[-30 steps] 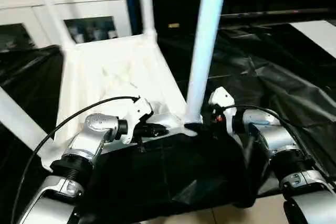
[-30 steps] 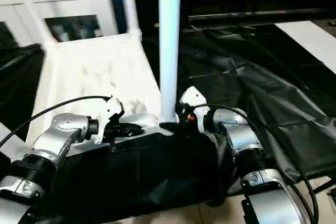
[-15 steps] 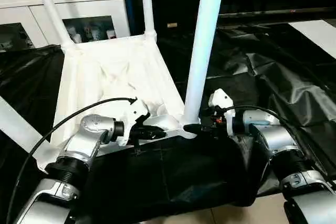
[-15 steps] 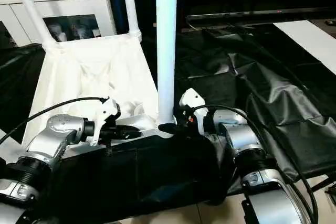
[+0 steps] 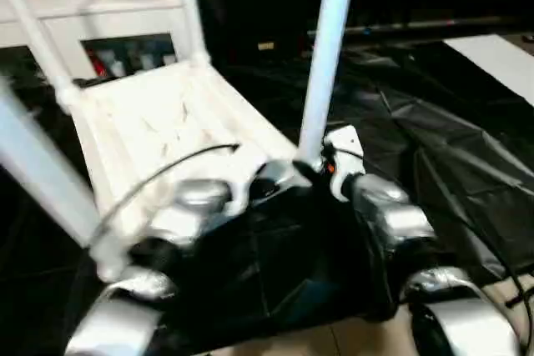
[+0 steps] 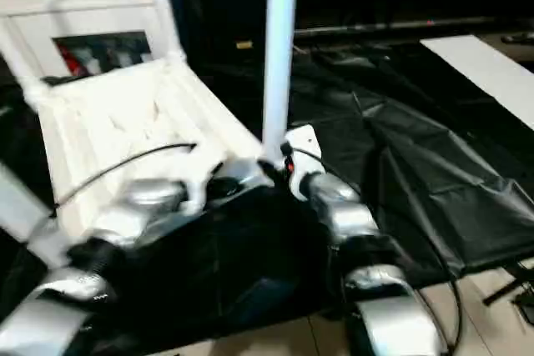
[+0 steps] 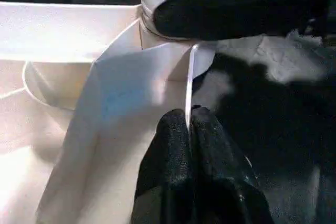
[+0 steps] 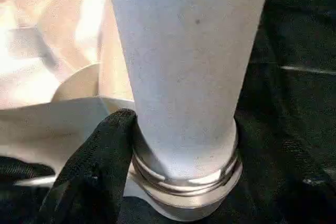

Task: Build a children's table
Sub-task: Rotate leg to tighten

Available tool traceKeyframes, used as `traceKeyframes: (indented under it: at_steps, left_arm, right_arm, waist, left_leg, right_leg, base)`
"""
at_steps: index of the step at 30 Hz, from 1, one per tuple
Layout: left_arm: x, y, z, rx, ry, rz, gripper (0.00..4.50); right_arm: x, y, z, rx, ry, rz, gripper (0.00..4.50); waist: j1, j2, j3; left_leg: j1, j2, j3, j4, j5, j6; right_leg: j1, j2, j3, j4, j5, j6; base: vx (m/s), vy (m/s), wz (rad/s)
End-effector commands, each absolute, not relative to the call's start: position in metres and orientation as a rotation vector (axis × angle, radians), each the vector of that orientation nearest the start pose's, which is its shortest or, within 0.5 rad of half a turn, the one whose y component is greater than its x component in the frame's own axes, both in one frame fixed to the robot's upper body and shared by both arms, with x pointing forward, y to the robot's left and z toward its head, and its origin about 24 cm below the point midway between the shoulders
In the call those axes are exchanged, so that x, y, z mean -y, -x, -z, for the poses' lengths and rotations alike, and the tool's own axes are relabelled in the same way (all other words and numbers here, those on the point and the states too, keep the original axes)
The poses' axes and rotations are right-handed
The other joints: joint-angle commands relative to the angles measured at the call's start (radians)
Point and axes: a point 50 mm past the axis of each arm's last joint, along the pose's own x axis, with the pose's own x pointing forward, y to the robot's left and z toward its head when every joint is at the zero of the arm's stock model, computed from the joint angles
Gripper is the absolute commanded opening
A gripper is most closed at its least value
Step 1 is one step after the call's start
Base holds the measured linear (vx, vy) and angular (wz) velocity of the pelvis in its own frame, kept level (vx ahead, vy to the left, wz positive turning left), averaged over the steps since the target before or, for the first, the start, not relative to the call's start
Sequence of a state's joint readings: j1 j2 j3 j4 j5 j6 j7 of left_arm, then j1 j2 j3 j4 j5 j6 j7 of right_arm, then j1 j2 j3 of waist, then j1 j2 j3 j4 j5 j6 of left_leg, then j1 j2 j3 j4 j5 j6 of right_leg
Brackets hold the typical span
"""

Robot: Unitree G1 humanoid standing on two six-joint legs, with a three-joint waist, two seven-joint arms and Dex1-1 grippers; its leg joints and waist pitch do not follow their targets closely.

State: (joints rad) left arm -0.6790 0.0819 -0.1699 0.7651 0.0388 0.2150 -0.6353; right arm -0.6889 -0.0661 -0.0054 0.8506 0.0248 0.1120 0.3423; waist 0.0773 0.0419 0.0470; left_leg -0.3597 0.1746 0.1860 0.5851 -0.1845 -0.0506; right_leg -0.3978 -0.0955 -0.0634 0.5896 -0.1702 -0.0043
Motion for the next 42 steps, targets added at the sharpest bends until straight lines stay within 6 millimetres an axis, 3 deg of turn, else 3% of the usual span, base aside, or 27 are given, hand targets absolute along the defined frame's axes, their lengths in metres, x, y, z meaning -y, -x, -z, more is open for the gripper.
traceKeyframes:
  at_steps: [1,2,4,7,8,10,12,14,17,20,23,25,31,34,41,42]
  left_arm:
    - [-0.067,-0.345,-0.038,-0.382,-0.178,0.795,0.00]
    - [-0.068,-0.345,-0.038,-0.379,-0.181,0.814,0.00]
    - [-0.071,-0.344,-0.039,-0.368,-0.182,0.831,0.00]
    - [-0.077,-0.342,-0.040,-0.356,-0.182,0.879,0.00]
    - [-0.078,-0.342,-0.040,-0.353,-0.183,0.889,0.00]
    - [-0.086,-0.339,-0.039,-0.362,-0.183,0.925,0.00]
    - [-0.095,-0.336,-0.038,-0.368,-0.190,0.968,0.00]
    - [-0.103,-0.331,-0.038,-0.373,-0.183,1.028,0.00]
    - [-0.106,-0.322,-0.040,-0.365,-0.162,1.151,0.00]
    - [-0.117,-0.310,-0.042,-0.390,-0.156,1.284,0.00]
    - [-0.127,-0.313,-0.043,-0.387,-0.164,1.243,0.00]
    - [-0.128,-0.314,-0.044,-0.389,-0.165,1.243,0.00]
    - [-0.135,-0.313,-0.045,-0.393,-0.171,1.235,0.00]
    - [-0.136,-0.311,-0.044,-0.398,-0.168,1.243,0.00]
    - [-0.132,-0.313,-0.044,-0.377,-0.136,1.210,0.00]
    - [-0.130,-0.316,-0.044,-0.375,-0.134,1.176,0.00]
  right_arm:
    - [0.064,-0.345,-0.031,-0.319,0.053,-0.659,2.66]
    - [0.065,-0.345,-0.035,-0.287,0.055,-0.689,2.66]
    - [0.071,-0.346,-0.037,-0.272,0.046,-0.702,3.22]
    - [0.080,-0.347,-0.043,-0.246,0.038,-0.745,3.44]
    - [0.082,-0.347,-0.044,-0.241,0.042,-0.753,3.58]
    - [0.093,-0.345,-0.047,-0.236,0.115,-0.849,3.79]
    - [0.108,-0.344,-0.051,-0.239,0.172,-0.923,3.79]
    - [0.123,-0.343,-0.057,-0.232,0.201,-0.971,3.79]
    - [0.133,-0.343,-0.061,-0.229,0.218,-1.004,3.79]
    - [0.146,-0.343,-0.066,-0.234,0.260,-1.036,3.79]
    - [0.150,-0.337,-0.065,-0.262,0.272,-1.113,3.79]
    - [0.149,-0.335,-0.064,-0.270,0.275,-1.132,3.79]
    - [0.145,-0.329,-0.057,-0.299,0.266,-1.194,3.28]
    - [0.143,-0.329,-0.055,-0.302,0.257,-1.196,3.02]
    - [0.138,-0.327,-0.051,-0.283,0.162,-1.143,2.62]
    - [0.136,-0.330,-0.046,-0.293,0.145,-1.068,2.62]
  waist:
    - [-0.004,-0.018,-0.052]
    - [0.001,-0.020,-0.056]
    - [0.004,-0.024,-0.056]
    - [0.011,-0.025,-0.058]
    - [0.010,-0.026,-0.059]
    - [0.012,-0.028,-0.058]
    - [0.015,-0.031,-0.058]
    - [0.017,-0.029,-0.059]
    - [0.020,-0.029,-0.059]
    - [0.024,-0.023,-0.063]
    - [0.031,-0.021,-0.061]
    - [0.032,-0.025,-0.059]
    - [0.034,-0.029,-0.059]
    - [0.034,-0.025,-0.059]
    - [0.032,-0.028,-0.058]
    - [0.031,-0.029,-0.058]
  left_leg:
    - [0.013,0.043,-0.024,-0.082,-0.336,0.011]
    - [0.006,0.044,-0.024,-0.082,-0.310,0.023]
    - [0.002,0.043,-0.022,-0.081,-0.286,0.036]
    - [0.001,0.044,-0.020,-0.078,-0.261,0.057]
    - [-0.007,0.044,-0.020,-0.078,-0.234,0.062]
    - [-0.006,0.044,-0.019,-0.075,-0.230,0.066]
    - [-0.010,0.045,-0.018,-0.073,-0.208,0.076]
    - [-0.006,0.049,-0.015,-0.070,-0.196,0.085]
    - [-0.010,0.052,-0.016,-0.070,-0.177,0.089]
    - [0.000,0.057,-0.014,-0.069,-0.171,0.083]
    - [0.001,0.061,-0.012,-0.070,-0.188,0.085]
    - [-0.002,0.060,-0.011,-0.072,-0.199,0.079]
    - [-0.001,0.056,-0.007,-0.069,-0.211,0.072]
    - [0.000,0.059,-0.007,-0.070,-0.210,0.063]
    - [0.001,0.059,-0.006,-0.071,-0.212,0.059]
    - [0.000,0.059,-0.006,-0.071,-0.211,0.058]
  right_leg:
    - [0.024,-0.058,0.035,-0.100,-0.508,-0.120]
    - [0.030,-0.061,0.037,-0.095,-0.467,-0.126]
    - [0.033,-0.060,0.037,-0.091,-0.433,-0.137]
    - [0.035,-0.062,0.039,-0.088,-0.400,-0.152]
    - [0.041,-0.062,0.038,-0.082,-0.373,-0.156]
    - [0.038,-0.062,0.036,-0.084,-0.398,-0.157]
    - [0.042,-0.061,0.036,-0.081,-0.379,-0.155]
    - [0.039,-0.060,0.036,-0.078,-0.356,-0.178]
    - [0.041,-0.060,0.034,-0.071,-0.330,-0.198]
    - [0.035,-0.059,0.036,-0.064,-0.290,-0.225]
    - [0.033,-0.054,0.035,-0.058,-0.252,-0.236]
    - [0.035,-0.055,0.036,-0.056,-0.251,-0.236]
    - [0.034,-0.062,0.040,-0.065,-0.318,-0.211]
    - [0.033,-0.060,0.039,-0.065,-0.324,-0.208]
    - [0.032,-0.059,0.039,-0.065,-0.317,-0.206]
    - [0.033,-0.059,0.039,-0.064,-0.322,-0.204]
  base:
    - [0.000,0.000,0.00]
    - [0.000,0.000,0.00]
    - [0.000,0.000,0.00]
    - [0.000,0.000,0.00]
    - [0.000,0.000,0.00]
    - [0.000,0.000,0.00]
    - [0.000,0.000,0.00]
    - [0.000,0.000,0.00]
    - [0.000,0.000,0.00]
    - [0.000,0.000,0.00]
    - [0.000,0.000,0.00]
    - [0.000,0.000,0.00]
    - [0.000,0.000,0.00]
    - [0.000,0.000,0.00]
    - [0.000,0.000,0.00]
    - [0.000,0.000,0.00]
